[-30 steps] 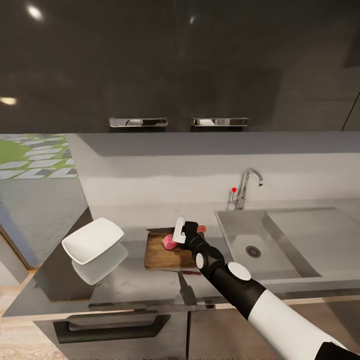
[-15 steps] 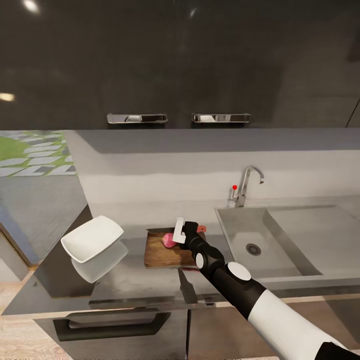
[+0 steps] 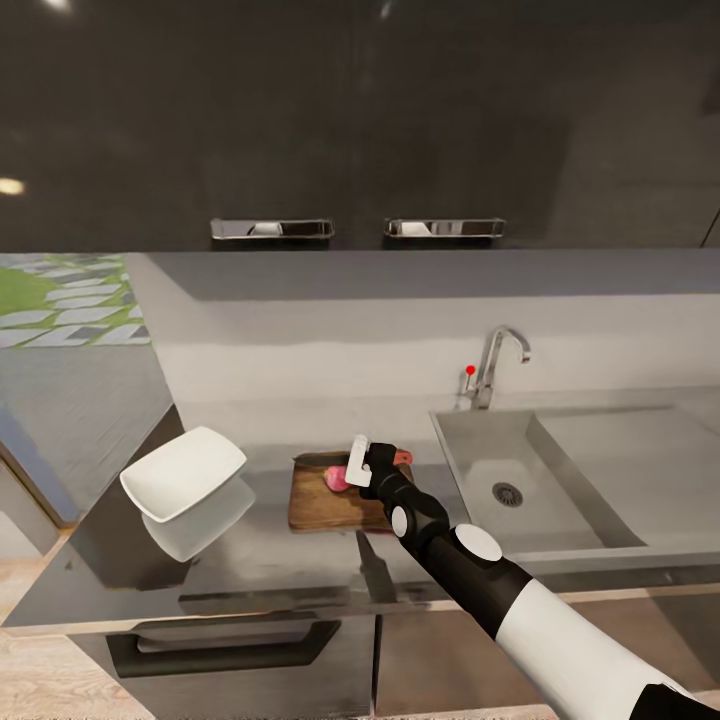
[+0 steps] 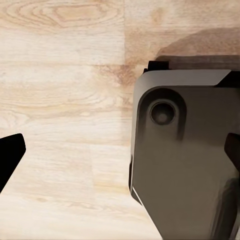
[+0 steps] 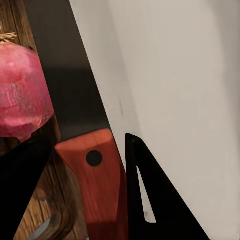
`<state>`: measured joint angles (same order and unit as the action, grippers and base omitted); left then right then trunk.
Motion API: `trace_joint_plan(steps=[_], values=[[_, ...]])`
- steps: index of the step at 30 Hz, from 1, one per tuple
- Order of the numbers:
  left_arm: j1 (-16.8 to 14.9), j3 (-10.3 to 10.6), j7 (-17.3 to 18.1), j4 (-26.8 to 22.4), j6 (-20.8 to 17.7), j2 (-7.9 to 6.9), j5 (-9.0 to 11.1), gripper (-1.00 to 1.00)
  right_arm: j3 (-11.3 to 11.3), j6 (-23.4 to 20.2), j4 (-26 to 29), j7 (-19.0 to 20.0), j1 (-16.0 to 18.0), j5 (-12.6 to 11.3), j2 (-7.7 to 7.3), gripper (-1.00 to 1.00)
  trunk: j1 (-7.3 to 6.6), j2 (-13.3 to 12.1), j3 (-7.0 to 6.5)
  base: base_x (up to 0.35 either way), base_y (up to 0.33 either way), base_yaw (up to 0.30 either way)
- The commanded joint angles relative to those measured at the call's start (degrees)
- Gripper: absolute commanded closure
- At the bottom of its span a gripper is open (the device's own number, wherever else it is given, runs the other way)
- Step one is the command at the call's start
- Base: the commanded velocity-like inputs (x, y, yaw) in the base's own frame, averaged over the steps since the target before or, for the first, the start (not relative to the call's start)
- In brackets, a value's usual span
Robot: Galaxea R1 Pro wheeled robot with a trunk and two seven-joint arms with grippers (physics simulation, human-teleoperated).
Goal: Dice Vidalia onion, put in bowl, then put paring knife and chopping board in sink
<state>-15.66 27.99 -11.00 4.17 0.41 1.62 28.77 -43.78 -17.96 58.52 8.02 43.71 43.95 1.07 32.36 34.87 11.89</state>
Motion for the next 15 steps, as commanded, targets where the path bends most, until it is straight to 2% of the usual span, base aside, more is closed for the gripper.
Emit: trace_joint_plan(steps=[1, 15], values=[[-0.1, 0.5, -0.1, 0.1, 0.0, 0.05, 0.4, -1.0, -0.1, -0.3, 0.1, 0.3, 0.1, 0.6, -0.01, 1.0, 0.02, 0.1, 0.17, 0.0, 0.0, 0.0], [-0.1, 0.5, -0.1, 0.1, 0.0, 0.05, 0.4, -1.0, -0.1, -0.3, 0.1, 0.3, 0.1, 0.6, -0.01, 1.0, 0.02, 0.1, 0.41, 0.0, 0.0, 0.0]])
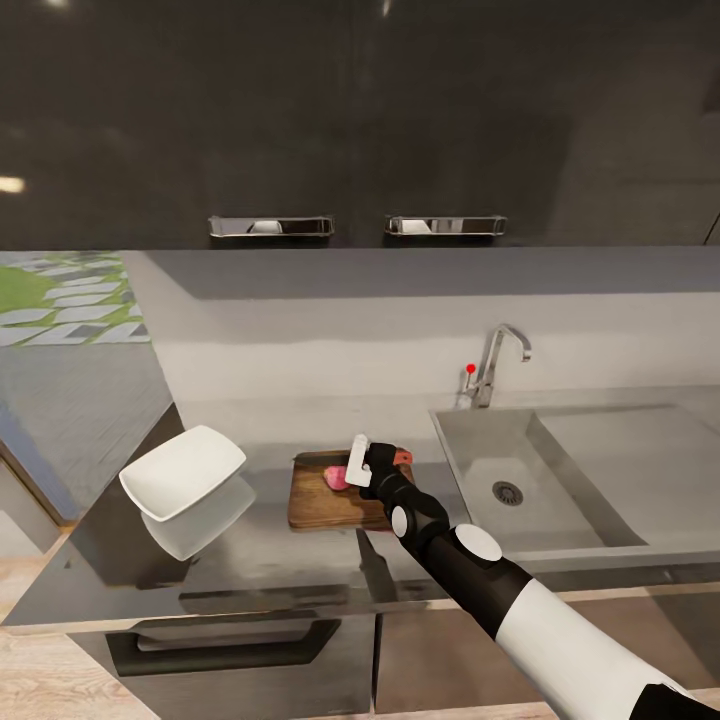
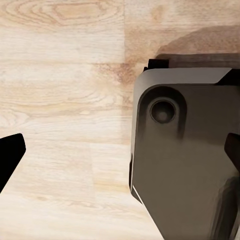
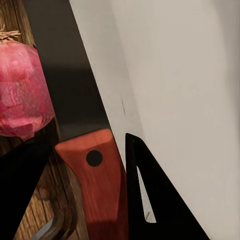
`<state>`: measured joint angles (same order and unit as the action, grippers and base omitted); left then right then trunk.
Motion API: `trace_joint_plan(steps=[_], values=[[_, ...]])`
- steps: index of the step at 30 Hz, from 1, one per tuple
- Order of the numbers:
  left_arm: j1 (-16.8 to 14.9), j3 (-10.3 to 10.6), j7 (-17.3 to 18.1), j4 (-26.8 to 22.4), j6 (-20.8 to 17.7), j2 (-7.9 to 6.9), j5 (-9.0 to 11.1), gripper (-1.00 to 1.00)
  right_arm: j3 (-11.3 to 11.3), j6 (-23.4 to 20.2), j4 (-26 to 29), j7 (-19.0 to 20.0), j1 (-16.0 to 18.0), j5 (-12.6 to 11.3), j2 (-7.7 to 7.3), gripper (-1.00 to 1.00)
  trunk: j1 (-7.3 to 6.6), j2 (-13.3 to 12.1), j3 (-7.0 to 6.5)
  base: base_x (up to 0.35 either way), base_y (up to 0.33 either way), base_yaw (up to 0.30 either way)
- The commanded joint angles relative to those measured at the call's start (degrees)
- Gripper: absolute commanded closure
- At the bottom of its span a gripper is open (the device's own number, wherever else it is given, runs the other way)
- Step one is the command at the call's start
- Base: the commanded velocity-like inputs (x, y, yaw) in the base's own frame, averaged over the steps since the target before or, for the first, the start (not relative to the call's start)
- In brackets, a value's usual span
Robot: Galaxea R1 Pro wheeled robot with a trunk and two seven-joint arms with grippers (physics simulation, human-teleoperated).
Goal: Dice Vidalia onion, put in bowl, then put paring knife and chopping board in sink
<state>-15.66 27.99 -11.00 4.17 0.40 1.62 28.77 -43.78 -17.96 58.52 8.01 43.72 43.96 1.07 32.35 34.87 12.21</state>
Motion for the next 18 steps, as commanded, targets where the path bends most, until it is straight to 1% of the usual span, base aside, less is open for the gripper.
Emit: trace_joint_plan(steps=[1, 18], values=[[-0.1, 0.5, -0.1, 0.1, 0.1, 0.05, 0.4, -1.0, -0.1, -0.3, 0.1, 0.3, 0.1, 0.6, -0.01, 1.0, 0.02, 0.1, 0.09, 0.0, 0.0, 0.0], [-0.1, 0.5, -0.1, 0.1, 0.0, 0.05, 0.4, -1.0, -0.1, -0.3, 0.1, 0.3, 0.0, 0.6, -0.01, 1.0, 0.02, 0.1, 0.09, 0.0, 0.0, 0.0]])
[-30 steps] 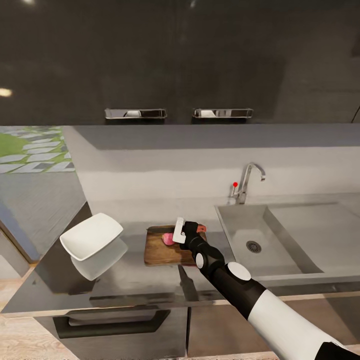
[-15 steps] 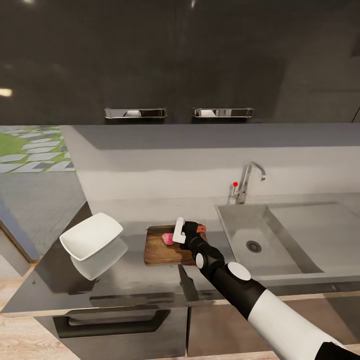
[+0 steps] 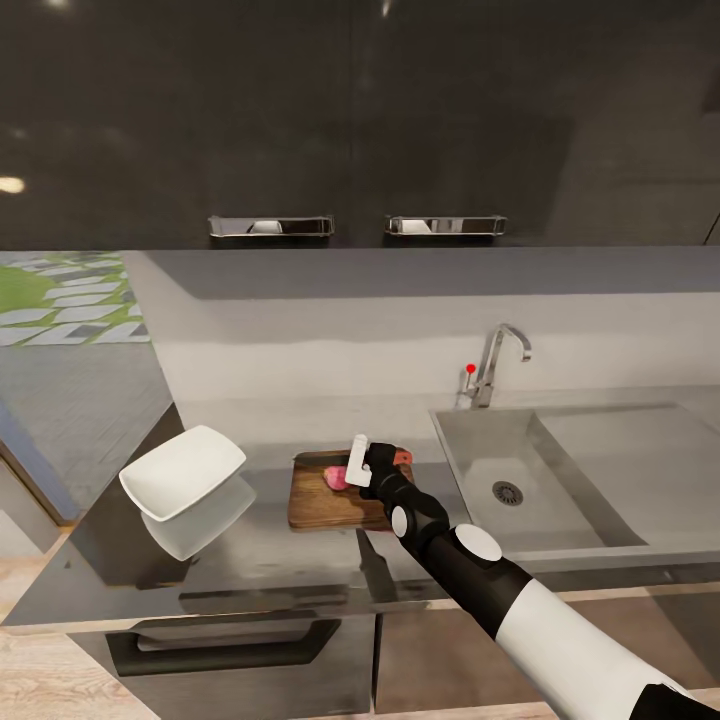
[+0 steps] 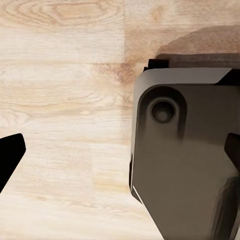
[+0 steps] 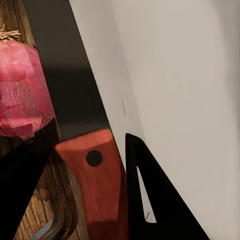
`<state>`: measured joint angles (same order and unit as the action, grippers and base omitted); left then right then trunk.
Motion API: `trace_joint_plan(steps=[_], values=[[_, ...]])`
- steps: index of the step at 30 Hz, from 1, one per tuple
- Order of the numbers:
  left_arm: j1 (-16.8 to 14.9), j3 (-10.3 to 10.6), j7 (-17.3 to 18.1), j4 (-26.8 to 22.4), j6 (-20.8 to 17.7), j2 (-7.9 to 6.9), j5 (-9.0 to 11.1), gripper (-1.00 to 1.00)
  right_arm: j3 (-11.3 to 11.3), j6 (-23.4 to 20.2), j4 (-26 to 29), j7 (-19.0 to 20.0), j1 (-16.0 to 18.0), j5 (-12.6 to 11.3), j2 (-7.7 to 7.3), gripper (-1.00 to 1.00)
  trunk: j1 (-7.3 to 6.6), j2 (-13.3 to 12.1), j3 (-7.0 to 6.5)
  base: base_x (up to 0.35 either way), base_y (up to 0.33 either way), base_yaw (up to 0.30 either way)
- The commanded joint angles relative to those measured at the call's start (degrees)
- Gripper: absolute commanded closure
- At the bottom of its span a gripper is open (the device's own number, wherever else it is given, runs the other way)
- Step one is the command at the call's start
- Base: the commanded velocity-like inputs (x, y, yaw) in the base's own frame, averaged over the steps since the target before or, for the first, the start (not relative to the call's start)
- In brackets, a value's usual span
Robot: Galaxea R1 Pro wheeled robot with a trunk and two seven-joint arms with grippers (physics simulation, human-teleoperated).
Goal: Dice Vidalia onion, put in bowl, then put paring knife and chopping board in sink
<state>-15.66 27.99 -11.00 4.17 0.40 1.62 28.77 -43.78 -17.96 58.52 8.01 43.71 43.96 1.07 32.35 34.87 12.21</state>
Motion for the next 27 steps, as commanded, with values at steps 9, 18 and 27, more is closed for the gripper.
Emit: trace_joint_plan(steps=[9, 18, 27], values=[[-0.1, 0.5, -0.1, 0.1, 0.0, 0.05, 0.4, -1.0, -0.1, -0.3, 0.1, 0.3, 0.1, 0.6, -0.01, 1.0, 0.02, 0.1, 0.09, 0.0, 0.0, 0.0], [-0.1, 0.5, -0.1, 0.1, 0.0, 0.05, 0.4, -1.0, -0.1, -0.3, 0.1, 0.3, 0.1, 0.6, -0.01, 1.0, 0.02, 0.1, 0.09, 0.0, 0.0, 0.0], [-0.1, 0.5, -0.1, 0.1, 0.1, 0.05, 0.4, -1.0, -0.1, -0.3, 0.1, 0.3, 0.1, 0.6, -0.01, 1.0, 0.02, 0.1, 0.09, 0.0, 0.0, 0.0]])
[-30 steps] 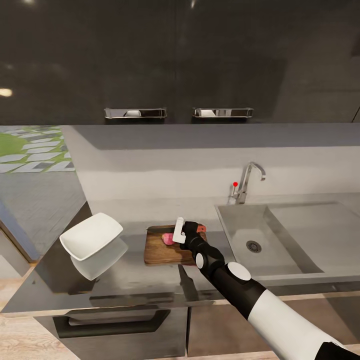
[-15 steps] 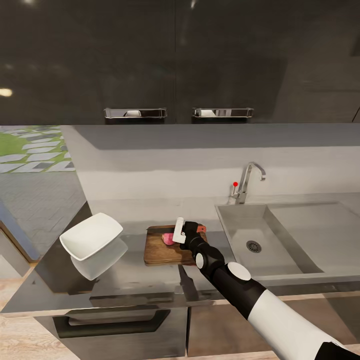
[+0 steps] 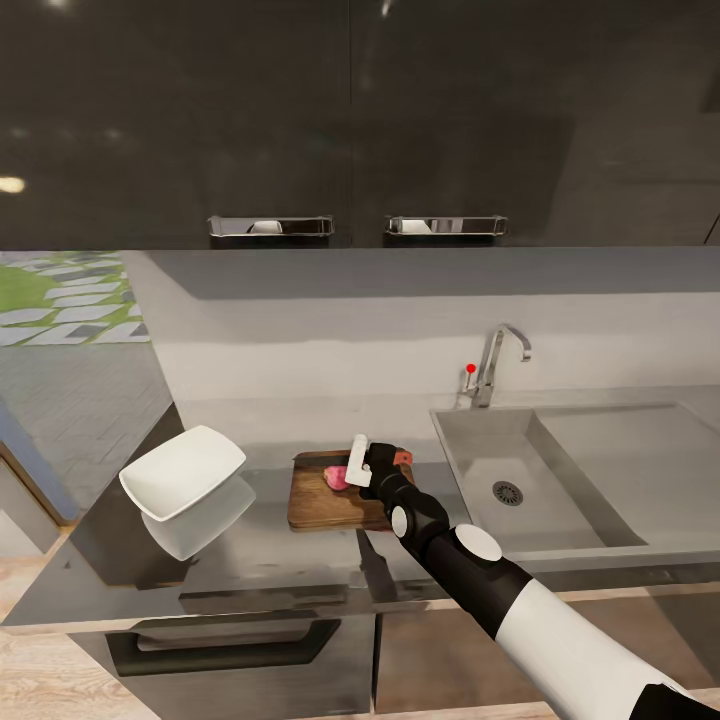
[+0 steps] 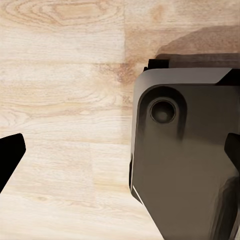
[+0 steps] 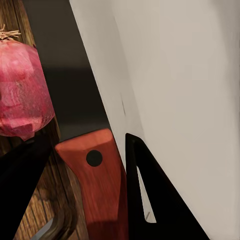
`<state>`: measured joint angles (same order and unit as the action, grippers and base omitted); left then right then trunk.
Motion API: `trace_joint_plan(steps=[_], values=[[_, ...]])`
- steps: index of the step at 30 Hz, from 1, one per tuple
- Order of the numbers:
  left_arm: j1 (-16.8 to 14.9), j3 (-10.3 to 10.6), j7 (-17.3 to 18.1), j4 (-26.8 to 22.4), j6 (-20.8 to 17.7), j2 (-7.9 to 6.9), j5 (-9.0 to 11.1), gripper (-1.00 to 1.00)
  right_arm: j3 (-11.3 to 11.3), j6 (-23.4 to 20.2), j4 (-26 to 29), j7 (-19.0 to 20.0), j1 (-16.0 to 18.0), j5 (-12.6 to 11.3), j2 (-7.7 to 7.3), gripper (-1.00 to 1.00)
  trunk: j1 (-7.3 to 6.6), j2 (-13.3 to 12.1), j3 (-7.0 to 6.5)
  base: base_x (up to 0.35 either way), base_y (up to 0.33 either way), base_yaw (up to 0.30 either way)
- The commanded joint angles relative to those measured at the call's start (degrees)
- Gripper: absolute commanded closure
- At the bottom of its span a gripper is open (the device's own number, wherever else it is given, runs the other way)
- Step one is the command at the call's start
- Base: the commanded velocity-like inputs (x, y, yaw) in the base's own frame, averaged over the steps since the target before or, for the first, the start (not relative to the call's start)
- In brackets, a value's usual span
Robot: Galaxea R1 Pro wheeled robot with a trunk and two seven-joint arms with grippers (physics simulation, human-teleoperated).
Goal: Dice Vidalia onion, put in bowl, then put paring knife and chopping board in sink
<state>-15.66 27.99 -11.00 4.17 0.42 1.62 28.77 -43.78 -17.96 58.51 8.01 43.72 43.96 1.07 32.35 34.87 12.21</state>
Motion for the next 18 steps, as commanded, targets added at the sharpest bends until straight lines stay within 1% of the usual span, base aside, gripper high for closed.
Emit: trace_joint_plan(steps=[1, 18], values=[[-0.1, 0.5, -0.1, 0.1, 0.0, 0.05, 0.4, -1.0, -0.1, -0.3, 0.1, 0.3, 0.1, 0.6, -0.01, 1.0, 0.02, 0.1, 0.09, 0.0, 0.0, 0.0], [-0.1, 0.5, -0.1, 0.1, 0.0, 0.05, 0.4, -1.0, -0.1, -0.3, 0.1, 0.3, 0.1, 0.6, -0.01, 1.0, 0.02, 0.1, 0.68, 0.0, 0.0, 0.0]])
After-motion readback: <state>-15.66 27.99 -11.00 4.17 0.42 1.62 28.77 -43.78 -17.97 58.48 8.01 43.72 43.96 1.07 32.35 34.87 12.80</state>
